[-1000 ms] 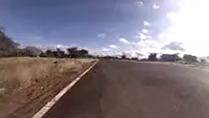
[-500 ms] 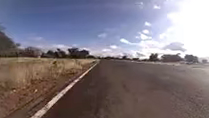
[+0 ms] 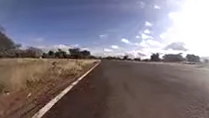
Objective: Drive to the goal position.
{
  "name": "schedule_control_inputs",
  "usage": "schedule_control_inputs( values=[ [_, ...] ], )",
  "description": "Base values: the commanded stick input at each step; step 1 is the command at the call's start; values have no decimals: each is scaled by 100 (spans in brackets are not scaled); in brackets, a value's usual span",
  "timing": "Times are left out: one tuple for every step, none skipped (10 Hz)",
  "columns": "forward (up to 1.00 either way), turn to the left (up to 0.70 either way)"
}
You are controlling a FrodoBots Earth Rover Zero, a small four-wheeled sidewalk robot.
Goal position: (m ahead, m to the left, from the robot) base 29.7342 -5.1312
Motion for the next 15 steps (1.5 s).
schedule_control_inputs(
  values=[
    [50, 0],
    [50, 0],
    [50, 0],
    [50, 0],
    [50, 0],
    [50, 0],
    [50, 0],
    [50, 0],
    [50, 0],
    [50, 0],
    [50, 0],
    [50, 0],
    [50, 0],
    [50, 0],
    [50, 0]
  ],
)
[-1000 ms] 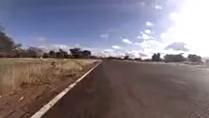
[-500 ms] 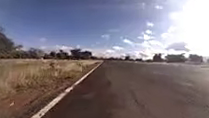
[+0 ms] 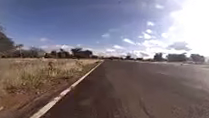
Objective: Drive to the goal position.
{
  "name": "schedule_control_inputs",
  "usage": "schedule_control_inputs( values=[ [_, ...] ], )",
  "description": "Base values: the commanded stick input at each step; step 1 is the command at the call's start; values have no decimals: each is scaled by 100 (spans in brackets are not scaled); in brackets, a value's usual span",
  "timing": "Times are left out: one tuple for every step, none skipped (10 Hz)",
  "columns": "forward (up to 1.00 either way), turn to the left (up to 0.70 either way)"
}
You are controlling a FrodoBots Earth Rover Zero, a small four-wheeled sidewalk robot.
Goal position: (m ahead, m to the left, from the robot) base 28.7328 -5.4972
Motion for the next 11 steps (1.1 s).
schedule_control_inputs(
  values=[
    [50, 0],
    [50, 0],
    [50, 0],
    [50, 0],
    [50, 0],
    [50, 0],
    [50, 0],
    [50, 0],
    [50, 0],
    [50, 0],
    [50, 0]
  ],
)
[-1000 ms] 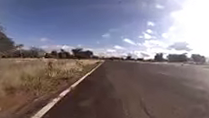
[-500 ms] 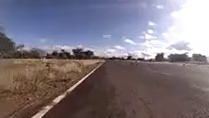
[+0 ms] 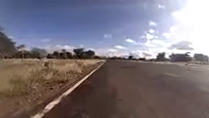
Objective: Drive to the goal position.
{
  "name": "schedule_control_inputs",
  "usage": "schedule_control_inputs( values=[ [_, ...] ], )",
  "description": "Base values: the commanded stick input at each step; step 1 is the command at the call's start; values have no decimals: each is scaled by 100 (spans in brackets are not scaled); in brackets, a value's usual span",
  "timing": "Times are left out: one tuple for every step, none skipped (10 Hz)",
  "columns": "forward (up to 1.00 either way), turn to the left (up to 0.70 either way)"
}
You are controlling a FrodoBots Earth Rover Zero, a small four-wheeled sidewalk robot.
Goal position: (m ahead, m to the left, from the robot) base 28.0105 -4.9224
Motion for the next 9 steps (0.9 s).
schedule_control_inputs(
  values=[
    [50, 0],
    [50, 0],
    [50, 0],
    [50, 0],
    [50, 0],
    [50, 0],
    [50, 0],
    [50, -20],
    [50, -45]
  ],
)
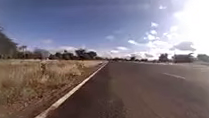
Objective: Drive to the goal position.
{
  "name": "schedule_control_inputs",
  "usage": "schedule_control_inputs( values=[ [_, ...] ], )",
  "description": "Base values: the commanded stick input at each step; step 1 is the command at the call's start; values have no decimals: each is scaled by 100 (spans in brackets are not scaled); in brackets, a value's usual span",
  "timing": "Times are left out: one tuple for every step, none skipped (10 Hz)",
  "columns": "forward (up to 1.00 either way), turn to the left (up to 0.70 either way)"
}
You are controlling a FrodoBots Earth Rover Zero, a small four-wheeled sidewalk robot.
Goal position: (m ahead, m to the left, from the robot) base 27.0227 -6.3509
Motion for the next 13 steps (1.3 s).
schedule_control_inputs(
  values=[
    [50, -50],
    [50, -50],
    [50, 0],
    [50, 0],
    [50, 0],
    [50, 0],
    [50, 0],
    [50, 0],
    [50, 0],
    [50, 0],
    [50, 0],
    [50, 0],
    [50, 0]
  ],
)
